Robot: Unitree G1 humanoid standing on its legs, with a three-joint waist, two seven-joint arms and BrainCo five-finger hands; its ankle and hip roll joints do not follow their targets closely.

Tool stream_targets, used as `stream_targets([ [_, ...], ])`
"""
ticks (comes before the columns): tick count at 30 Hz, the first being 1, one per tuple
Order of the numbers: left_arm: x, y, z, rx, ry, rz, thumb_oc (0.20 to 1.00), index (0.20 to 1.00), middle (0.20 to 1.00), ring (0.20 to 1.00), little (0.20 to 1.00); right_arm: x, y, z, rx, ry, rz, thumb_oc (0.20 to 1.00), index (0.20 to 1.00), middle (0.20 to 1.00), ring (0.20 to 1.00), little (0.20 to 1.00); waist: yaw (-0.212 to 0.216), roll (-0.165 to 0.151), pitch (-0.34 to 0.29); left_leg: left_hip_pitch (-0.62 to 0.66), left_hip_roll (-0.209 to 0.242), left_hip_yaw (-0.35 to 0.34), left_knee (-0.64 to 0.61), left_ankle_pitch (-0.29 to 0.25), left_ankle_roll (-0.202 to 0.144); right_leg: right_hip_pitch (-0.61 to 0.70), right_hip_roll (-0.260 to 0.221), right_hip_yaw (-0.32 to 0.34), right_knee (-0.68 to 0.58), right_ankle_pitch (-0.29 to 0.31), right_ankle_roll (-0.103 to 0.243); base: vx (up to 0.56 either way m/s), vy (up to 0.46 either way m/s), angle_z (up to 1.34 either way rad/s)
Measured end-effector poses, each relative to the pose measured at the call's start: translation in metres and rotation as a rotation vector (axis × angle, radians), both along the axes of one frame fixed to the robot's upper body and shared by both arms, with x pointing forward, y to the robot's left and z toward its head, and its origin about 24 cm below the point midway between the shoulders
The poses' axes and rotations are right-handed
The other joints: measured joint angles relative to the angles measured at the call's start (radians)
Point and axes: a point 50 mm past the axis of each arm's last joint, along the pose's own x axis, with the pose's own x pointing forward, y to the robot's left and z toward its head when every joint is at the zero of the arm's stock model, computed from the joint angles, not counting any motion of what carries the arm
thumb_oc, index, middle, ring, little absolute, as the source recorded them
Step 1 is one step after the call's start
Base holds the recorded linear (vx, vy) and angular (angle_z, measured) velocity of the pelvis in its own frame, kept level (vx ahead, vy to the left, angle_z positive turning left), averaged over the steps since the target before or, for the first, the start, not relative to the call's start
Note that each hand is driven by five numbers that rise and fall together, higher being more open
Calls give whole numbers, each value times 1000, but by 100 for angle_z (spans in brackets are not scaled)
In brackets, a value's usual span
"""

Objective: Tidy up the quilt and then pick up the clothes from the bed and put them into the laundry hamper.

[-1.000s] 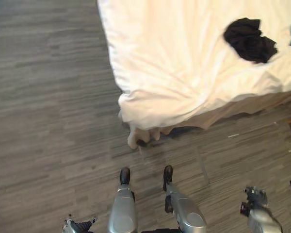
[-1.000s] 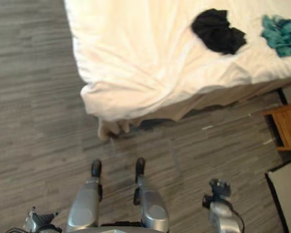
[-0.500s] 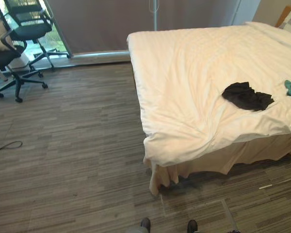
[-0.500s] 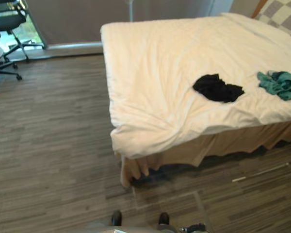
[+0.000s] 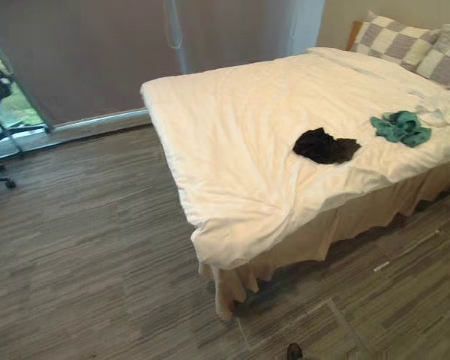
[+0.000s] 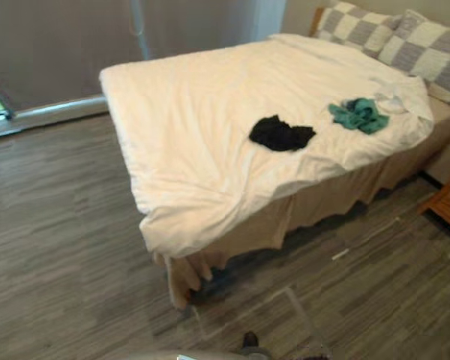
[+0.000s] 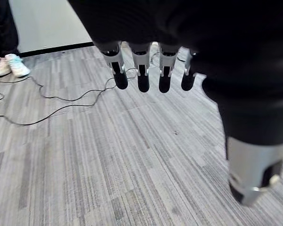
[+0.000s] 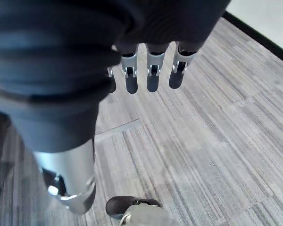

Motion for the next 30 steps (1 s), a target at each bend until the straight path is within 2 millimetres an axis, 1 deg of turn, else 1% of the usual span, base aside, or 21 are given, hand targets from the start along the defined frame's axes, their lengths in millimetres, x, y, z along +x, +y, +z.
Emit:
stream_targets([
  [4,-2,-1,0,0,5,-9,1000,1000,1000,1000,1000,-4,-3,0,-3,6,-31,1000,1000,1000,1000,1000,-14,-3,10,18,18,128,3,-6,-9,-54,-20,-100,21,-1,-2,57,-53,-105],
  [5,-12,1,0,9,26,8,1000,1000,1000,1000,1000,-6,0,-1,8,8,-23,1000,1000,1000,1000,1000,-16,-16,16,56,28,247,4,-23,-39,-110,-36,-204,84,-17,-7,86,-46,-199],
  [6,-25,2,0,13,53,26,1000,1000,1000,1000,1000,-1,2,-1,16,-11,-16,1000,1000,1000,1000,1000,-14,-11,15,79,40,311,8,-37,-55,-140,-41,-263,115,-35,-14,88,-49,-228],
  [7,-34,3,0,19,74,37,1000,1000,1000,1000,1000,8,4,0,25,-35,-6,1000,1000,1000,1000,1000,-7,-10,18,84,65,353,18,-52,-47,-147,-49,-303,148,-35,-16,135,-25,-192],
  [8,-38,5,1,31,83,43,1000,1000,1000,1000,1000,6,6,-1,35,-35,-6,1000,1000,1000,1000,1000,-15,-16,21,91,91,421,40,-80,-48,-179,-70,-397,212,-42,-21,175,-60,-183],
  [9,-33,9,3,52,69,37,1000,1000,1000,1000,1000,0,3,-2,29,-6,-13,1000,1000,1000,1000,1000,-9,-21,23,96,109,473,54,-97,-64,-229,-94,-535,335,-65,2,189,-72,-162],
  [10,-22,10,3,59,45,29,1000,1000,1000,1000,1000,-3,1,-1,24,-1,-20,1000,1000,1000,1000,1000,-10,-31,30,105,107,477,65,-115,-80,-248,-107,-569,391,-79,10,167,-122,-146],
  [11,-19,9,3,60,47,23,1000,1000,1000,1000,1000,-4,-3,0,15,-1,-27,1000,1000,1000,1000,1000,-3,-35,40,104,101,457,86,-128,-78,-250,-97,-568,397,-106,-39,204,-119,-107],
  [12,-4,2,1,44,23,9,1000,1000,1000,1000,1000,-7,-14,2,-10,-9,-42,1000,1000,1000,1000,1000,-22,-2,66,99,114,375,123,-168,-62,-233,-55,-541,382,-116,-67,239,-93,-78],
  [14,19,-4,1,35,-28,-14,1000,1000,1000,1000,1000,-5,-25,5,-37,-27,-57,1000,1000,1000,1000,1000,-47,31,86,98,150,312,209,-167,-75,-218,-12,-505,378,-154,-117,210,-59,-57],
  [16,25,-5,2,33,-45,-12,1000,1000,1000,1000,1000,-1,-29,7,-48,-43,-51,1000,1000,1000,1000,1000,-51,46,90,83,169,263,290,-138,-101,-203,7,-492,356,-159,-124,192,-120,-83],
  [17,31,-11,1,23,-67,-2,1000,1000,1000,1000,1000,7,-32,9,-55,-63,-44,1000,1000,1000,1000,1000,-49,71,89,49,186,196,423,-104,-150,-175,38,-501,326,-162,-130,238,-114,-91],
  [18,35,-13,1,29,-89,8,1000,1000,1000,1000,1000,12,-31,9,-53,-66,-42,1000,1000,1000,1000,1000,-37,64,99,-15,199,137,581,-68,-163,-166,39,-473,327,-178,-164,286,-14,-130],
  [19,37,-18,1,32,-87,-14,1000,1000,1000,1000,1000,23,-30,10,-55,-75,-32,1000,1000,1000,1000,1000,-10,49,110,-156,212,58,845,92,-169,-149,39,-415,312,-170,-200,114,119,-116],
  [20,34,-23,-1,21,-79,-16,1000,1000,1000,1000,1000,24,-29,10,-59,-71,-17,1000,1000,1000,1000,1000,-4,47,110,-205,208,18,928,107,-184,-139,38,-406,297,-159,-201,126,165,-122],
  [21,34,-32,-3,-7,-84,-1,1000,1000,1000,1000,1000,39,-28,13,-66,-101,28,1000,1000,1000,1000,1000,8,44,116,-322,180,-54,972,81,-161,-97,40,-351,265,-151,-190,80,131,-82],
  [22,35,-35,-3,-16,-91,3,1000,1000,1000,1000,1000,39,-26,13,-63,-97,40,1000,1000,1000,1000,1000,16,38,117,-333,167,-51,941,73,-146,-90,35,-352,254,-141,-198,199,276,-94],
  [24,33,-37,-4,-25,-81,16,1000,1000,1000,1000,1000,49,-22,14,-59,-121,60,1000,1000,1000,1000,1000,11,43,114,-372,199,-30,769,91,-130,-17,51,-327,204,-141,-190,188,316,-70],
  [26,29,-35,-5,-21,-63,22,1000,1000,1000,1000,1000,52,-21,15,-61,-140,71,1000,1000,1000,1000,1000,9,48,105,-341,204,-39,491,126,-114,23,79,-284,170,-157,-171,164,291,-57],
  [29,31,-34,-4,-29,-75,56,1000,1000,1000,1000,1000,49,-29,17,-96,-126,71,1000,1000,1000,1000,1000,23,76,88,-279,173,-178,128,167,-125,35,128,-223,142,-144,-178,101,210,-51],
  [30,31,-33,-4,-28,-76,68,1000,1000,1000,1000,1000,46,-31,17,-105,-122,69,1000,1000,1000,1000,1000,30,76,88,-258,161,-204,88,167,-125,44,140,-192,133,-143,-178,55,280,-98],
])
